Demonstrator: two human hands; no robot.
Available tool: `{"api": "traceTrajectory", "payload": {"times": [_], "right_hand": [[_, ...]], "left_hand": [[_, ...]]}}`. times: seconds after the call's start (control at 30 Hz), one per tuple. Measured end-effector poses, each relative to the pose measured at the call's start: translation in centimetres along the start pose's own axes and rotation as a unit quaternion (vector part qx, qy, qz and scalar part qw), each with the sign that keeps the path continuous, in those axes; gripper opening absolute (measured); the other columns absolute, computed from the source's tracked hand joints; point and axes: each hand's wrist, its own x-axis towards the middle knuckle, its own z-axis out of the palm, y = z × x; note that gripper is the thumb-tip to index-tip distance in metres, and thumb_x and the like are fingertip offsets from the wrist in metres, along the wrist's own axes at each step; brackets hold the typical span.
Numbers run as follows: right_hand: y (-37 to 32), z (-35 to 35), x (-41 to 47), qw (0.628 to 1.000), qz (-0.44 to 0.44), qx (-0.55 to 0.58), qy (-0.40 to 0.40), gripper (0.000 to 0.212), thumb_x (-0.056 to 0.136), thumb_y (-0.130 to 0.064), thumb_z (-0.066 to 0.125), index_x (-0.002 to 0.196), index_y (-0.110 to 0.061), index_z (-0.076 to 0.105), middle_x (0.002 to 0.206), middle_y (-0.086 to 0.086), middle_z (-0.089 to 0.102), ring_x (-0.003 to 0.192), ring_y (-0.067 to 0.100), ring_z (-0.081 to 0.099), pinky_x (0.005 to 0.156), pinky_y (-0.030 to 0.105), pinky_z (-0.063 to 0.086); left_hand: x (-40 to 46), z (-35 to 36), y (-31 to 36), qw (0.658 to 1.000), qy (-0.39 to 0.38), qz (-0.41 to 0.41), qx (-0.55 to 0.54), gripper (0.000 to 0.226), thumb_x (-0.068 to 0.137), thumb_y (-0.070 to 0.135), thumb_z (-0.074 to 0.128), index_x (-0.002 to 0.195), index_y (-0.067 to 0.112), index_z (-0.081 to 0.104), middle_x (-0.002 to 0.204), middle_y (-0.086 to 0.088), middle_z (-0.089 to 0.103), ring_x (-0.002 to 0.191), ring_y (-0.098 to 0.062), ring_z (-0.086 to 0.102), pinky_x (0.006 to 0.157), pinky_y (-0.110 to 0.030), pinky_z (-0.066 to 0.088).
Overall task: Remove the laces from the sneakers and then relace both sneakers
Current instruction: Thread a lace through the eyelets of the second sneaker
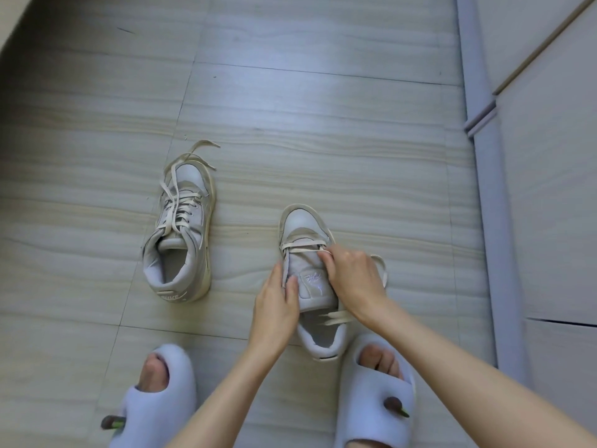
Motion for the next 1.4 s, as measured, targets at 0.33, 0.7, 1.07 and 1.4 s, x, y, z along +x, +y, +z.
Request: {"api": "traceTrajectory", "payload": {"times": [0.33, 0.7, 1.07, 1.4], "right_hand": [[-0.1, -0.5, -1.0, 0.994, -0.017, -0.045, -0.097, 0.019, 0.096, -0.014, 0.045, 0.102, -0.004, 0.061, 0.103, 0.022, 0.064, 0.098, 0.04, 0.058, 0.065, 0.034, 0.031], [0.9, -0.9, -2.6, 0.996, -0.063, -0.045, -0.052, 0.03, 0.102, -0.03, 0.029, 0.105, -0.008, 0.05, 0.099, 0.017, 0.065, 0.092, 0.039, 0.058, 0.063, 0.037, 0.031], [0.2, -1.3, -4.0, 0.994, -0.069, -0.074, -0.048, 0.026, 0.102, -0.027, 0.03, 0.105, -0.011, 0.05, 0.097, 0.013, 0.067, 0.09, 0.037, 0.059, 0.06, 0.034, 0.026], [1.6, -3.8, -3.9, 0.994, -0.026, 0.073, -0.072, 0.031, 0.097, -0.031, 0.045, 0.072, -0.017, 0.058, 0.063, 0.004, 0.056, 0.08, 0.037, 0.053, 0.067, 0.038, 0.041]], "left_hand": [[1.6, -0.4, 1.4, 0.992, -0.065, -0.103, 0.014, 0.041, 0.102, 0.027, 0.021, 0.103, 0.006, 0.056, 0.113, -0.018, 0.061, 0.111, -0.035, 0.05, 0.089, -0.038, 0.04], [2.1, -0.4, 1.9, 0.983, -0.046, -0.172, -0.04, 0.047, 0.099, 0.023, 0.023, 0.098, -0.005, 0.061, 0.109, -0.026, 0.06, 0.108, -0.039, 0.052, 0.089, -0.049, 0.049], [2.6, 0.2, 2.3, 0.969, 0.002, -0.243, -0.047, 0.045, 0.098, 0.018, 0.025, 0.104, -0.011, 0.059, 0.114, -0.028, 0.058, 0.111, -0.04, 0.051, 0.093, -0.044, 0.045], [2.5, -0.4, 3.3, 0.972, -0.015, -0.198, -0.124, 0.03, 0.095, 0.012, 0.033, 0.109, 0.007, 0.059, 0.107, -0.007, 0.059, 0.107, -0.028, 0.052, 0.095, -0.037, 0.043]]}}
